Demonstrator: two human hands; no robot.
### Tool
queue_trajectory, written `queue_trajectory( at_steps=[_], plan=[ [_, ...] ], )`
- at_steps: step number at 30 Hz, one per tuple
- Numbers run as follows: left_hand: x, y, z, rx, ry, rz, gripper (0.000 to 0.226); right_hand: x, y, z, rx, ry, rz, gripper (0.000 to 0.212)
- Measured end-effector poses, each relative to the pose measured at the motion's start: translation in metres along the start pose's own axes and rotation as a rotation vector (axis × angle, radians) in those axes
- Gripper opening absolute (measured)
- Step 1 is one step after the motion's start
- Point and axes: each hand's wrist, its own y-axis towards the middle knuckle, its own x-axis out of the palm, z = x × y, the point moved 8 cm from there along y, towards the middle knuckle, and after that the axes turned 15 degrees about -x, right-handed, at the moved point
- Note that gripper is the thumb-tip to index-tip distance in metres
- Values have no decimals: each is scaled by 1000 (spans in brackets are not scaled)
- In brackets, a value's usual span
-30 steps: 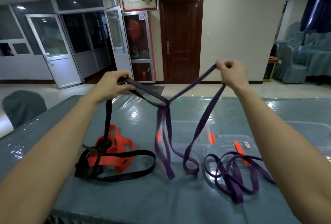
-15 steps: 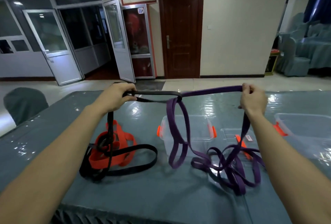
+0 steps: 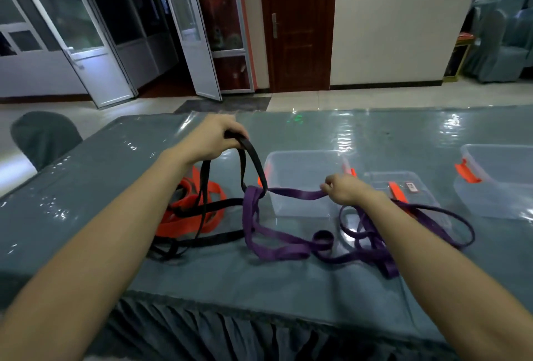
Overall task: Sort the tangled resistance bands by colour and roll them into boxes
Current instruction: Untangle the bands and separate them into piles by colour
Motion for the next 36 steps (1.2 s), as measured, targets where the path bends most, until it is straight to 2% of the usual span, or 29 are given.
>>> queue_trajectory(
  at_steps=[2,4,6,10,13,17,19,20,22,23,26,29,32,36],
  plan=[
    [8,-9,-7,-21,4,-9,14,35,3,-7,9,-1,-96,50],
    [16,-20,-17,-42,4,-13,15,63,9,-14,-19,-37,-167,52],
    [22,-33,-27,-67,-14,-9,14,82,21,-27,-88,-28,-168,63],
    [28,-56,-40,-91,-14,1,14,89,48,-82,-286,229,-74,108],
    [25,-70,-48,-97,5,23,17,91,73,-128,-428,235,-97,118],
    [12,-83,-58,-115,40,72,19,105,94,-167,-530,315,-235,114],
    [5,-89,-64,-117,46,96,20,109,99,-178,-554,394,-312,99],
    [2,-91,-66,-116,51,106,20,105,102,-182,-573,372,-326,81],
    [-5,-95,-74,-123,78,126,19,87,105,-188,-592,285,-325,30],
    [-7,-96,-79,-133,98,135,19,73,105,-190,-592,256,-316,17],
    [-12,-99,-88,-165,166,141,24,18,98,-191,-580,214,-327,29],
    [-9,-97,-82,-151,199,136,32,-35,82,-195,-599,383,-377,39],
    [0,-88,-69,-104,263,143,35,-84,73,-197,-612,409,-249,56],
    [19,-74,-53,-67,338,93,35,-130,64,-186,-625,518,-45,62]
  ],
)
